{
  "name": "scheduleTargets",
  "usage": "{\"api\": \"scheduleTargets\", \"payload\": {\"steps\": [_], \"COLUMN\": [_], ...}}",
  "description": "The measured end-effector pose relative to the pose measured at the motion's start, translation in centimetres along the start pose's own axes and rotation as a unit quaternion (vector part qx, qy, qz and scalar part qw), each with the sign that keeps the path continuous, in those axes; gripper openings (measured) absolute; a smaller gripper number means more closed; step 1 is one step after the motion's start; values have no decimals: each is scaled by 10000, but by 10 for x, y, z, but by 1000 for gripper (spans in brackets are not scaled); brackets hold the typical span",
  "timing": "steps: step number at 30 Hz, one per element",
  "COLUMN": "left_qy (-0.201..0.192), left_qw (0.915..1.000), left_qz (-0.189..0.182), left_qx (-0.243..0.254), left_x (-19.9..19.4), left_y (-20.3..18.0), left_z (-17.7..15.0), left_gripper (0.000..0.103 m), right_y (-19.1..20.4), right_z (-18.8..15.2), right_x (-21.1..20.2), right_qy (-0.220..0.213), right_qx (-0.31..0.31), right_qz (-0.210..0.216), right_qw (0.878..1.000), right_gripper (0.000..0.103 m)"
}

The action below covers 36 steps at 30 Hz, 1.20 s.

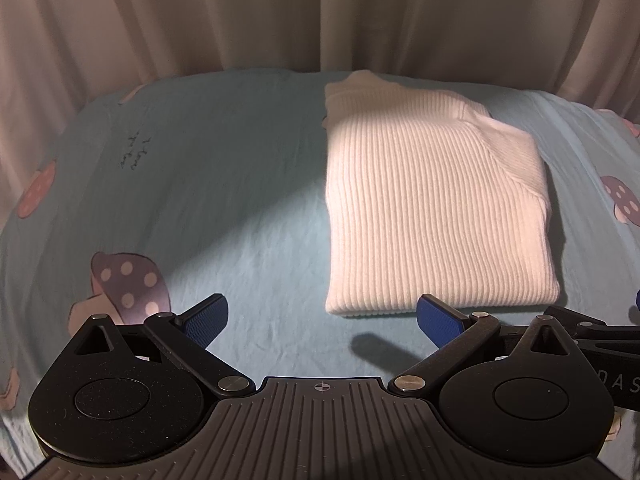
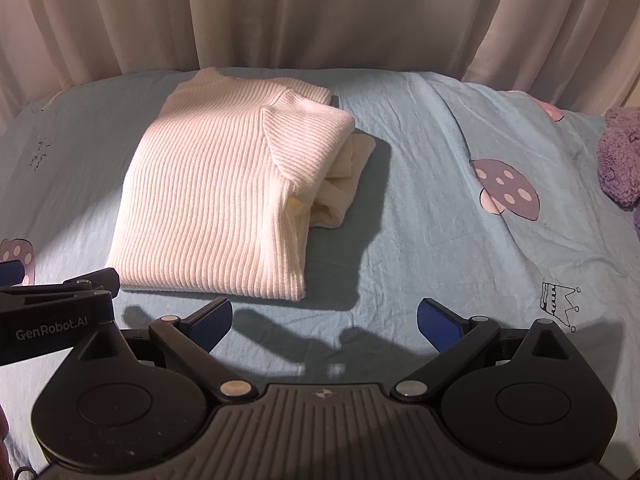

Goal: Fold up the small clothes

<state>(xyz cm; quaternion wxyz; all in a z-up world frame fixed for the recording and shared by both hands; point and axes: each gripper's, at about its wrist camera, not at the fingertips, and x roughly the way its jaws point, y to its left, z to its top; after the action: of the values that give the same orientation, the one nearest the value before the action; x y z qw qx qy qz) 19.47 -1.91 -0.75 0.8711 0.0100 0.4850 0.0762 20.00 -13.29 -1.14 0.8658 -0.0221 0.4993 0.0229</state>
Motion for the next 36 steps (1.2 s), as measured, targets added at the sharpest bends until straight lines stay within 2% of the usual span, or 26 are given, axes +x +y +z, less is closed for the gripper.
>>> {"api": "scheduleTargets", "payload": {"steps": [21,25,36], "left_qy": [42,-90,-39], "left_qw": [10000,9999,9997], "left_qz": [-30,-43,53], "left_qx": [52,23,234], "left_x": [2,-2,0], "left_y": [-2,-2,-6], "left_z": [2,-1,-4], "left_gripper": [103,103,103], "right_y": [0,0,-3], "right_z": [1,1,4], "right_x": [-3,-3,-5], "right_qy": [-47,-53,-78], "right_qx": [15,22,71], "right_qz": [-10,-23,-73], "right_qw": [10000,10000,9999], "right_gripper": [99,99,99]}}
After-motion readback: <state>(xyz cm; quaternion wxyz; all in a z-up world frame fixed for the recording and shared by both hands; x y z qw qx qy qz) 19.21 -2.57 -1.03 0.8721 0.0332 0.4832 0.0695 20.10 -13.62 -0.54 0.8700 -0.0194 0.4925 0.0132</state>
